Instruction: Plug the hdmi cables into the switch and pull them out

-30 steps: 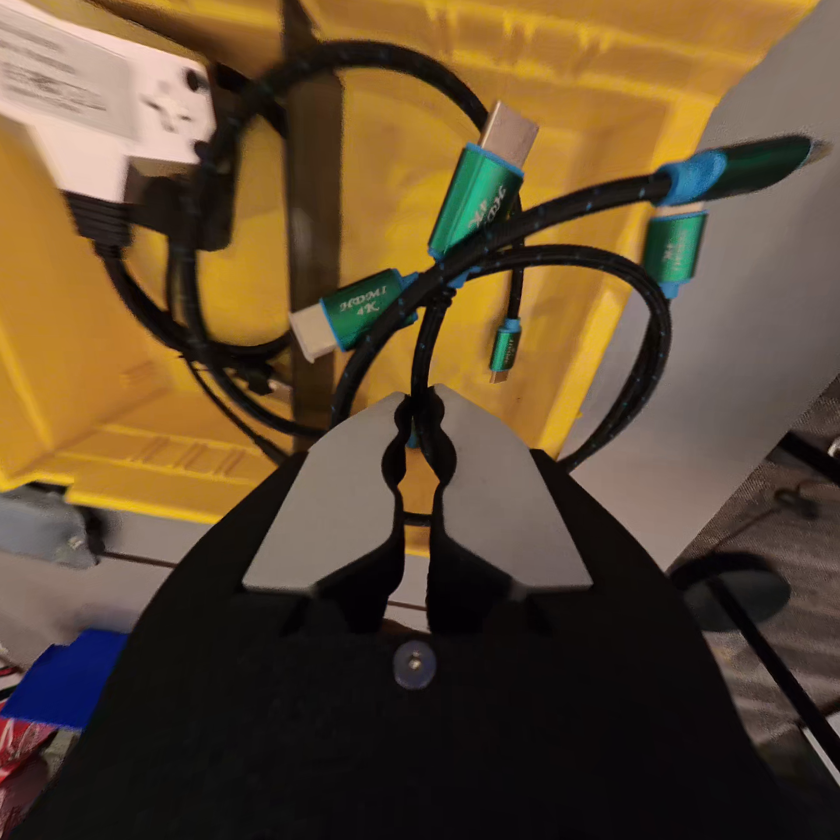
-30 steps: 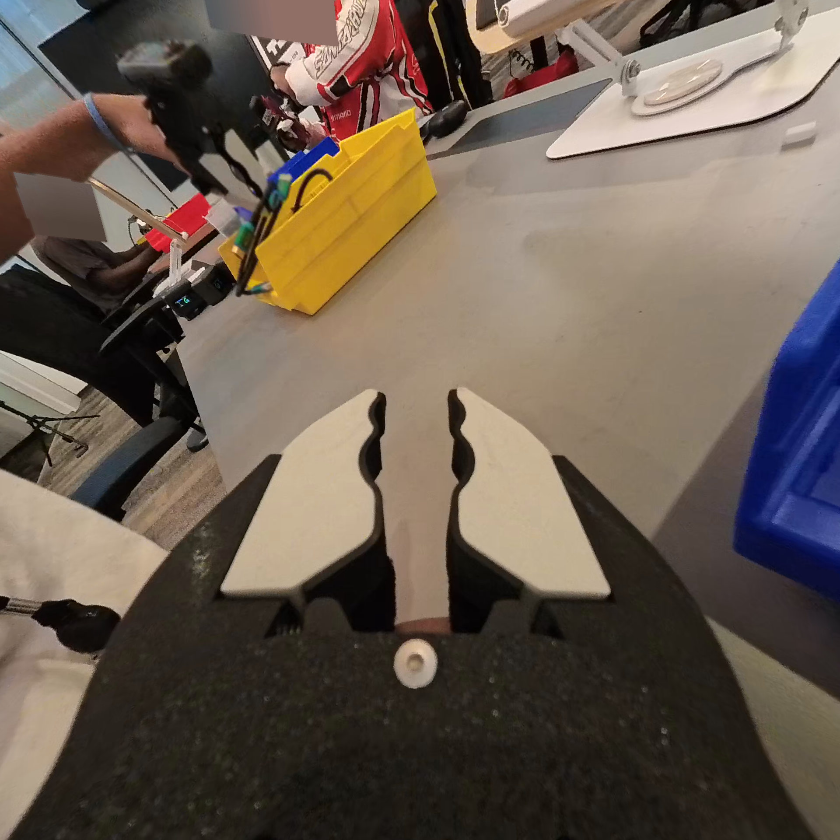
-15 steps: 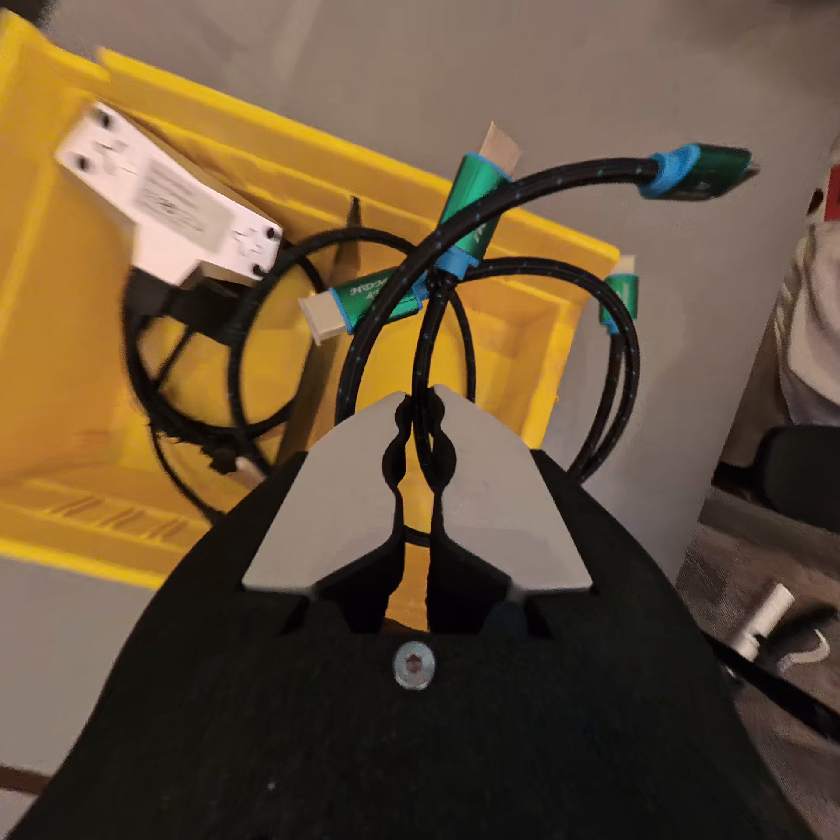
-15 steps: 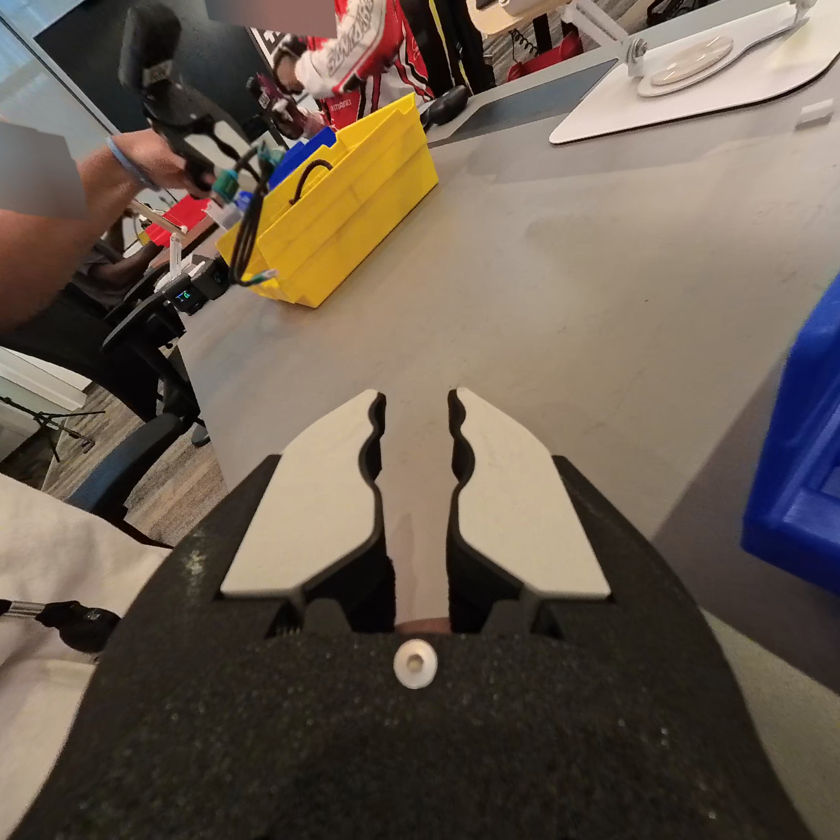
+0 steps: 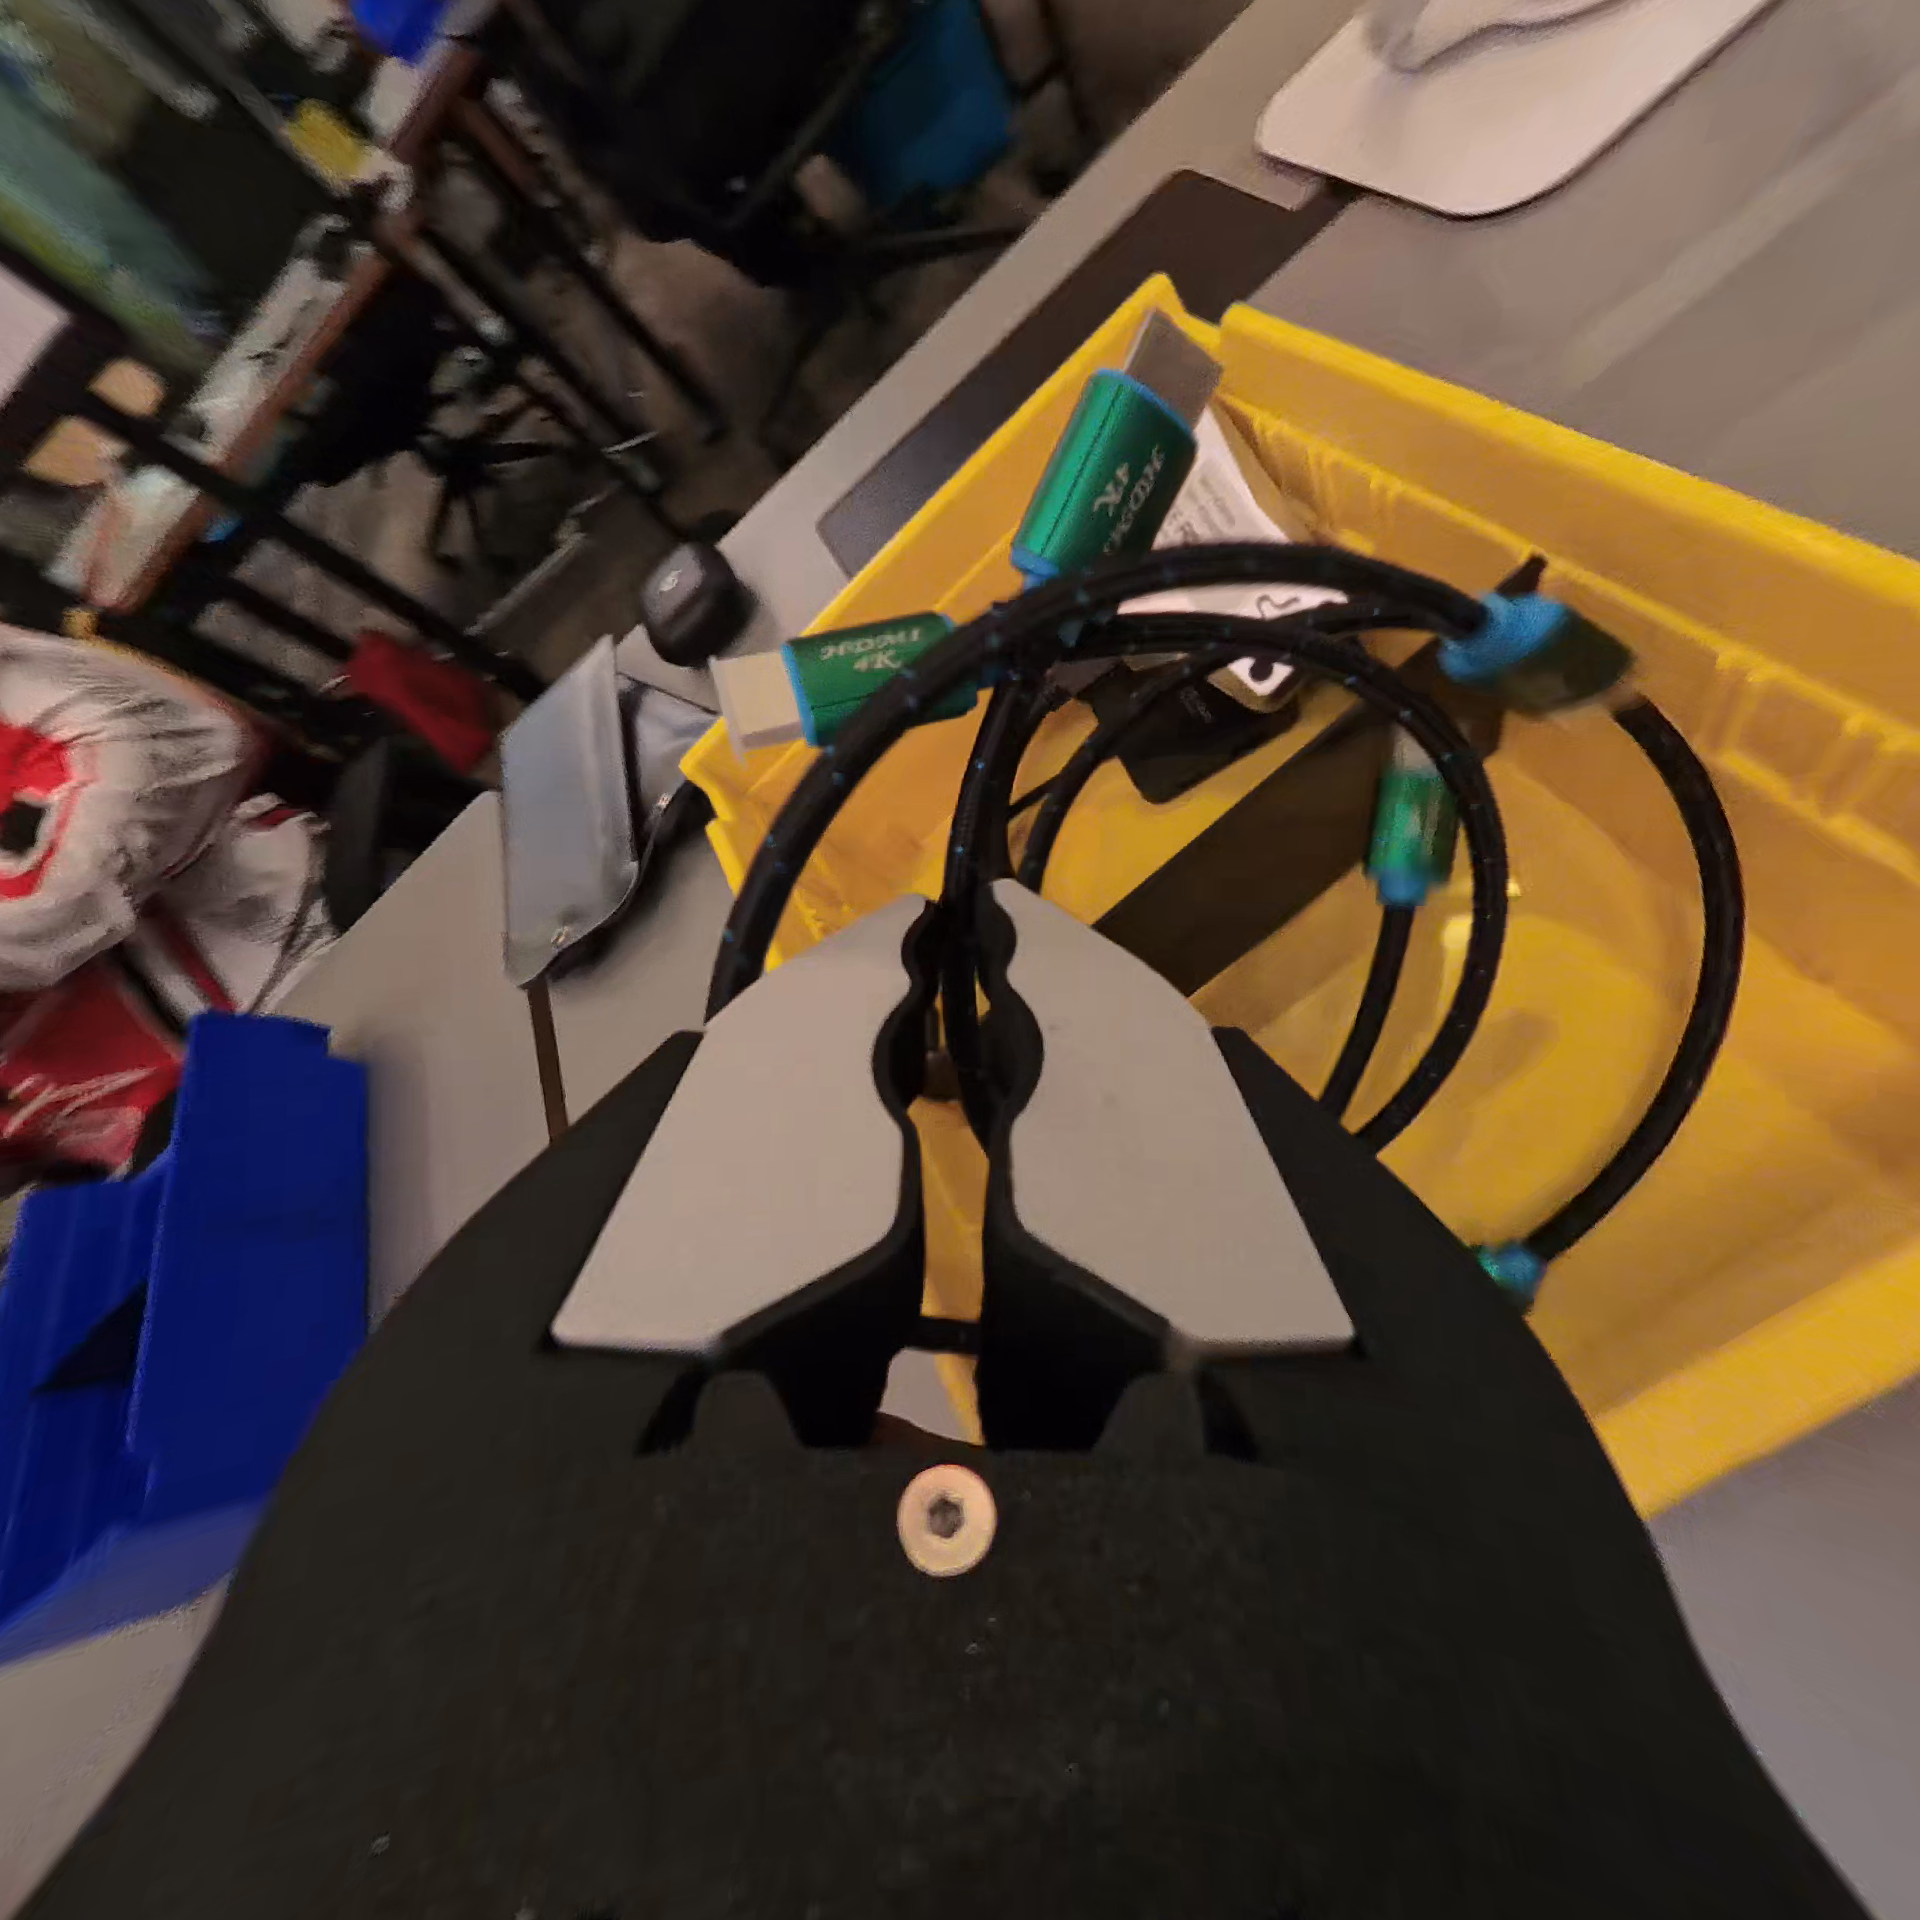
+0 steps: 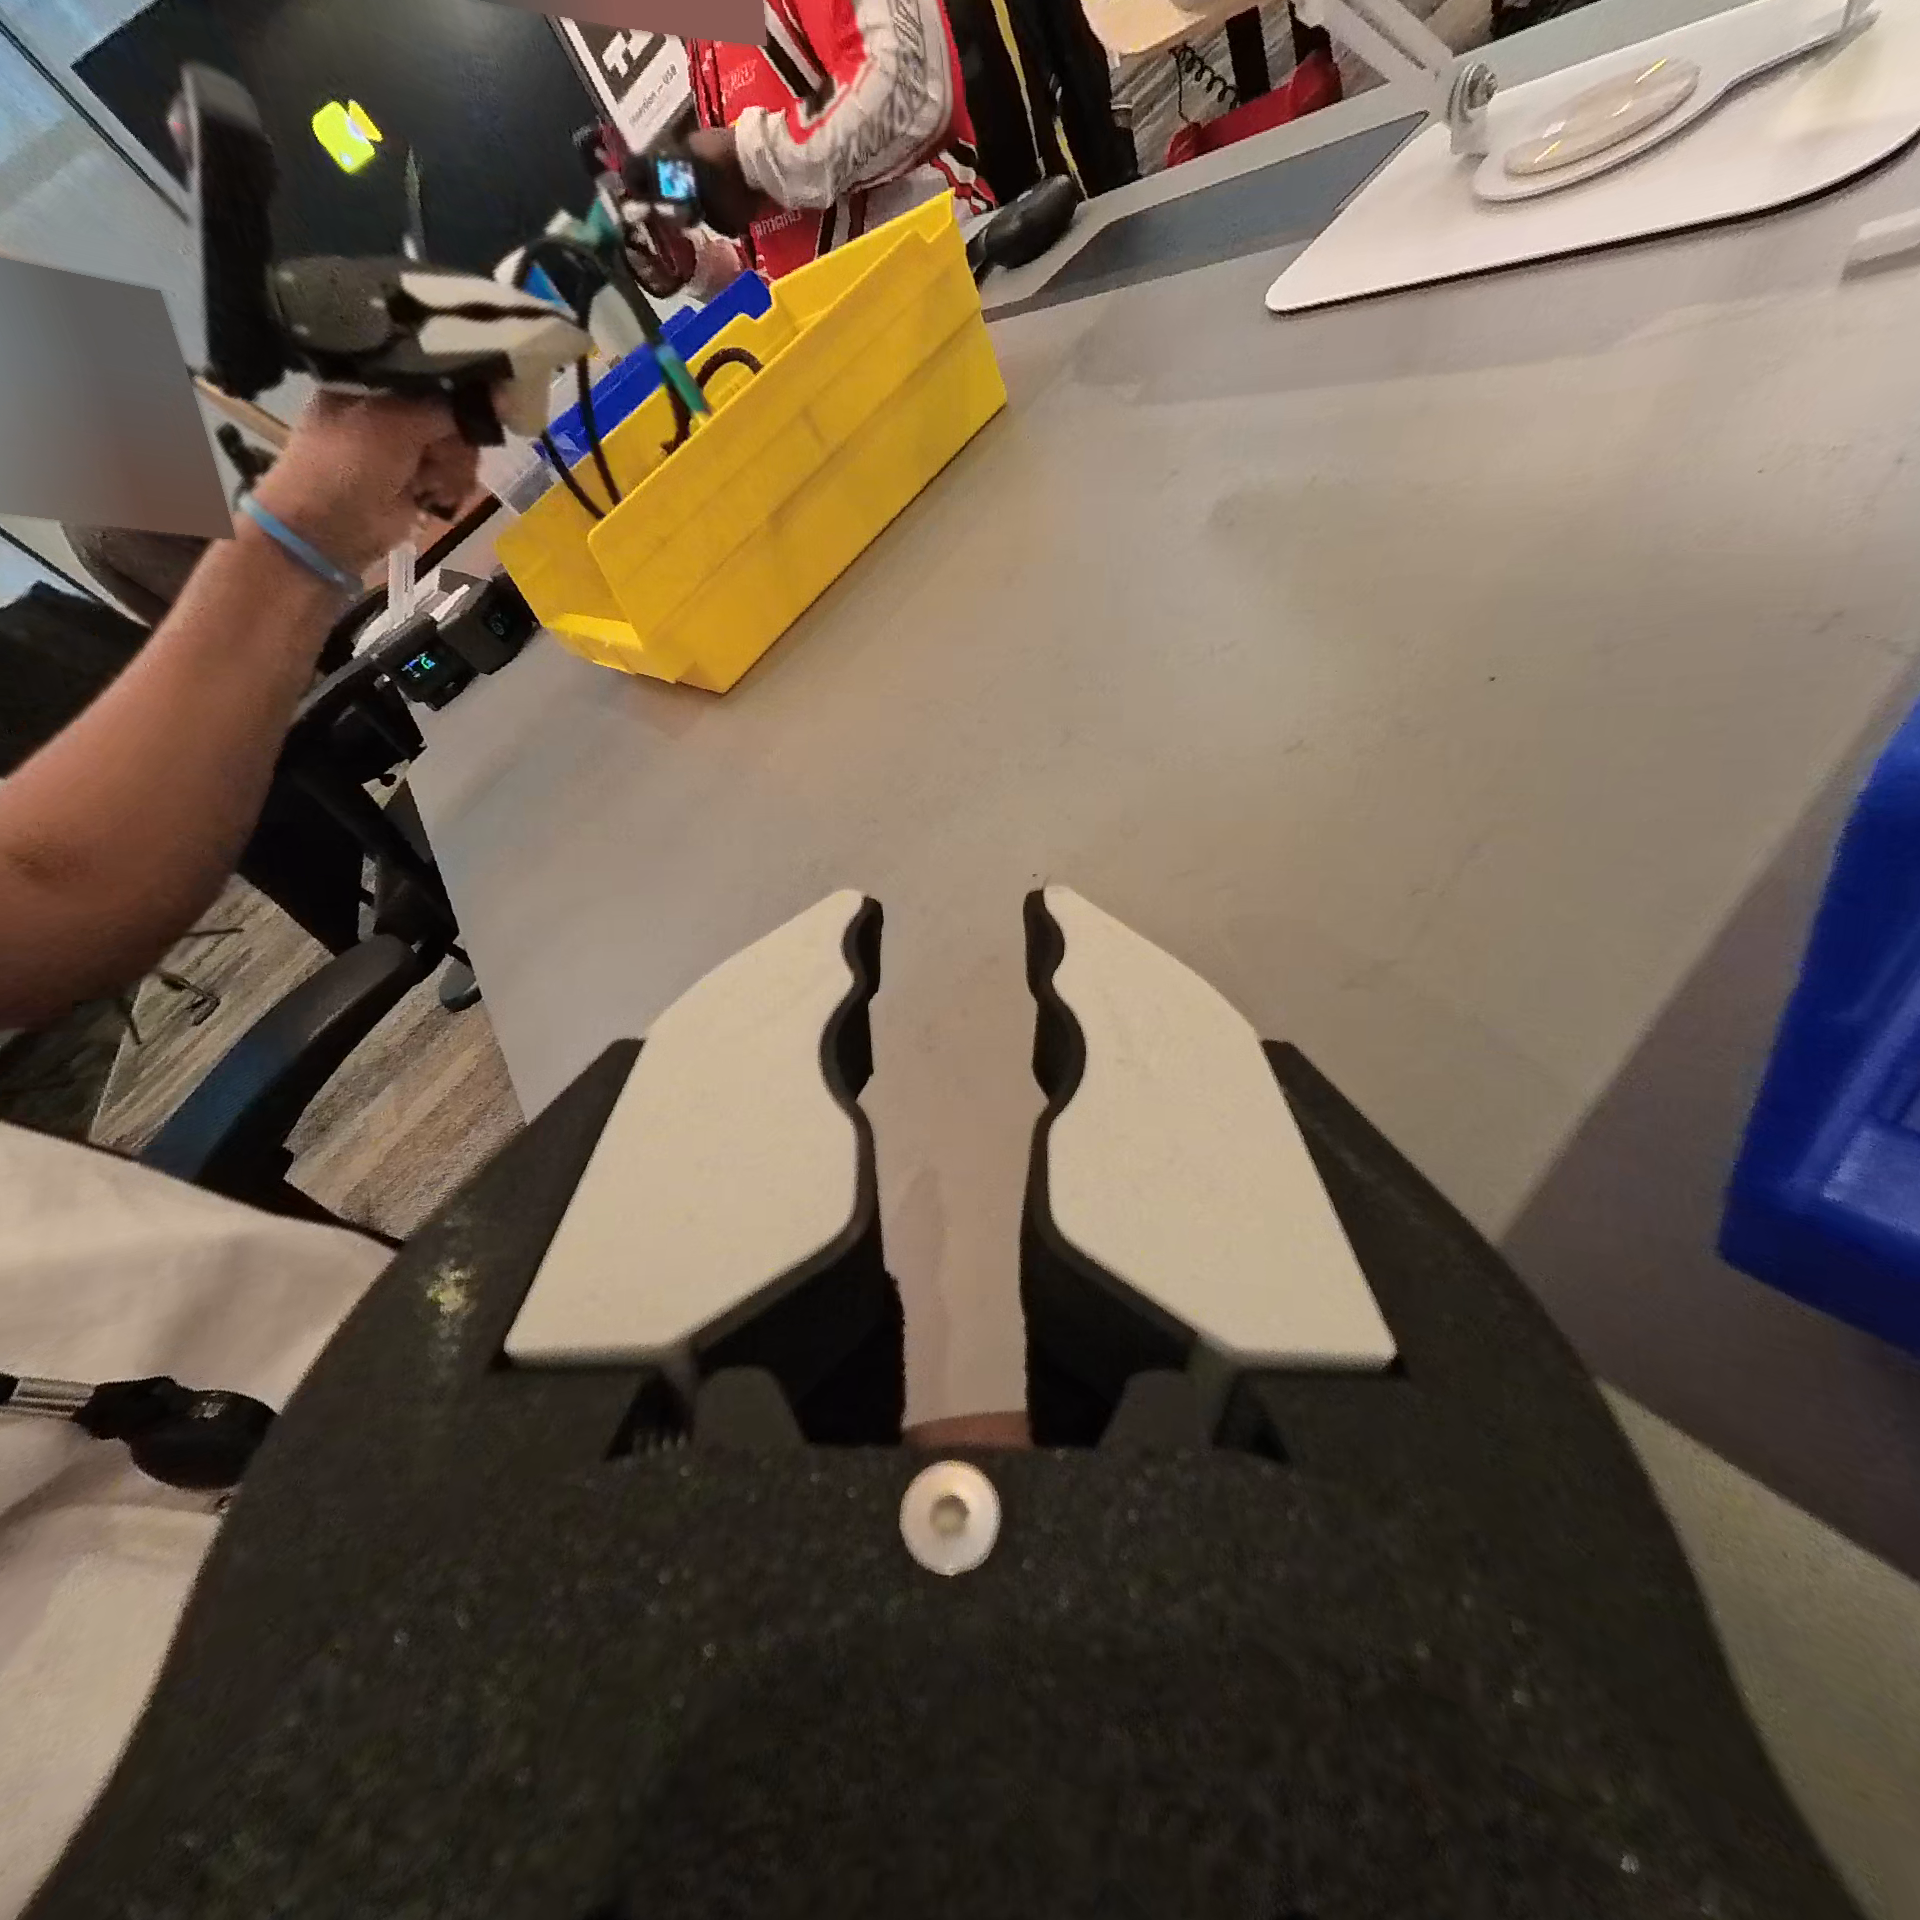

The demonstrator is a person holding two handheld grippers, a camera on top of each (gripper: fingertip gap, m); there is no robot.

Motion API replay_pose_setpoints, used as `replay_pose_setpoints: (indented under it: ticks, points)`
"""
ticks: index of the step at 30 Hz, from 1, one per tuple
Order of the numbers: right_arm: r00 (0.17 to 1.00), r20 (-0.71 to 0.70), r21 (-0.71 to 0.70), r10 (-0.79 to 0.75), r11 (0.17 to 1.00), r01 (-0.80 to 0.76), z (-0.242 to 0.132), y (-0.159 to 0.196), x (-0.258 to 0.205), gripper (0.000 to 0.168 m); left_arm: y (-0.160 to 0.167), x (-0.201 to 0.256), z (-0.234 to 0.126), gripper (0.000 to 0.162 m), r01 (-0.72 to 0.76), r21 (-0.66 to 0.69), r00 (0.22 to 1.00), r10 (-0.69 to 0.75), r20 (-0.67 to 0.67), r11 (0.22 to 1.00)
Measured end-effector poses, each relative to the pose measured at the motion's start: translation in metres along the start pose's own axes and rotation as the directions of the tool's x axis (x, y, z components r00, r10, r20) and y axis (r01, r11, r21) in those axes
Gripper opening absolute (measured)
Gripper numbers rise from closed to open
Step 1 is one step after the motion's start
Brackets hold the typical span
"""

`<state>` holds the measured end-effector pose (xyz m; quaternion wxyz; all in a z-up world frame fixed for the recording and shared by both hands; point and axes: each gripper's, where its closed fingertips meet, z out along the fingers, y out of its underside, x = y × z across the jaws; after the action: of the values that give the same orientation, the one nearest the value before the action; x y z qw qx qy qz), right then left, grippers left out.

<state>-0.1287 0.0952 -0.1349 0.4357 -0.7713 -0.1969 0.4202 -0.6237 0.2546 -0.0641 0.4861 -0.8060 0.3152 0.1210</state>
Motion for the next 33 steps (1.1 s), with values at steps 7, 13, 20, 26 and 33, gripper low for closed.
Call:
replay_pose_setpoints:
  ticks: [7, 13, 20, 26, 33]
  points:
    - [1.0, 0.006, -0.01, -0.005, 1.0, 0.005, 0.001, 0.002, -0.002, 0.026, 0.019, 0.046, 0.024, 0.006, 0.061, -0.071, 0.962, -0.04, 0.269, 0.996]
    - [1.0, 0.002, -0.002, 0.005, 1.0, -0.005, -0.002, 0.0, 0.0, 0.026, 0.02, 0.066, 0.026, 0.012, 0.061, -0.081, 0.966, -0.039, 0.254, 0.995]
    - [1.0, 0.006, -0.014, 0.014, 1.0, -0.014, 0.0, 0.002, 0.001, 0.026, 0.019, 0.071, -0.01, 0.031, 0.083, -0.177, 0.996, -0.086, -0.013, 0.981]
    - [1.0, 0.019, -0.032, 0.019, 0.999, -0.018, 0.002, 0.006, -0.001, 0.026, -0.018, 0.06, 0.01, 0.041, -0.022, -0.191, 0.976, -0.02, -0.215, 0.981]
    - [1.0, -0.001, -0.042, -0.009, 0.999, 0.009, 0.001, 0.006, -0.001, 0.026, -0.034, 0.065, 0.059, 0.043, -0.211, -0.273, 0.964, 0.155, -0.214, 0.939]
